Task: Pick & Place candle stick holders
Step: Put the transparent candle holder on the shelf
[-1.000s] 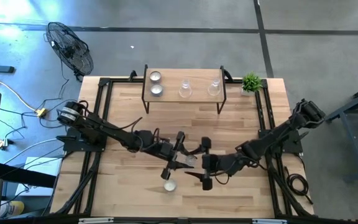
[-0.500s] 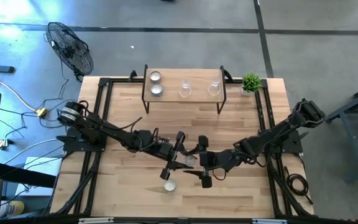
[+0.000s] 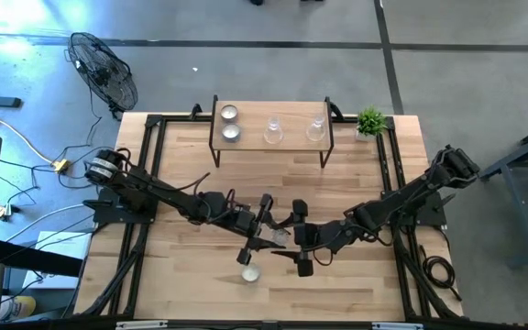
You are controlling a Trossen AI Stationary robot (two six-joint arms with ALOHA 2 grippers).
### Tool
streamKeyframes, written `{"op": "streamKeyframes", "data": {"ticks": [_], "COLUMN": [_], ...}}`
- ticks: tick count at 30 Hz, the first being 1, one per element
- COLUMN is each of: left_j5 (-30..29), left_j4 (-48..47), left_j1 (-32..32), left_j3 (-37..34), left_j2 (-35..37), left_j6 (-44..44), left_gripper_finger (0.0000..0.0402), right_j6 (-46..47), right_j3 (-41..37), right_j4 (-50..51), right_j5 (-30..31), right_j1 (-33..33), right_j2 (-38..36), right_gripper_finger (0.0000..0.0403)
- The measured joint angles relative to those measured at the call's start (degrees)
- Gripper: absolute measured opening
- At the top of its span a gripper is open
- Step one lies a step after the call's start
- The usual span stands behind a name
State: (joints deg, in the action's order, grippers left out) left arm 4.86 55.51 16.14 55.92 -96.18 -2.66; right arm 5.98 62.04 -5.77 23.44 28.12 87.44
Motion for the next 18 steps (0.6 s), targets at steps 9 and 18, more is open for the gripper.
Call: {"op": "streamKeyframes", "data": {"ticks": [9, 18], "left_j5": [0.2, 0.9], "left_j4": [2.0, 6.4], "left_j1": [0.0, 0.1], "left_j3": [0.1, 0.1], "left_j2": [0.2, 0.2], "left_j6": [-0.1, 6.2], "left_gripper_finger": [0.0277, 0.0331], "right_j6": [0.8, 6.6], "right_j3": [-0.1, -0.2], "right_j4": [2.0, 9.7], "right_j5": [-0.3, 9.6], "right_j1": [0.1, 1.6], "right_j2": [0.2, -1.1], "right_gripper_finger": [0.0268, 0.0267]}}
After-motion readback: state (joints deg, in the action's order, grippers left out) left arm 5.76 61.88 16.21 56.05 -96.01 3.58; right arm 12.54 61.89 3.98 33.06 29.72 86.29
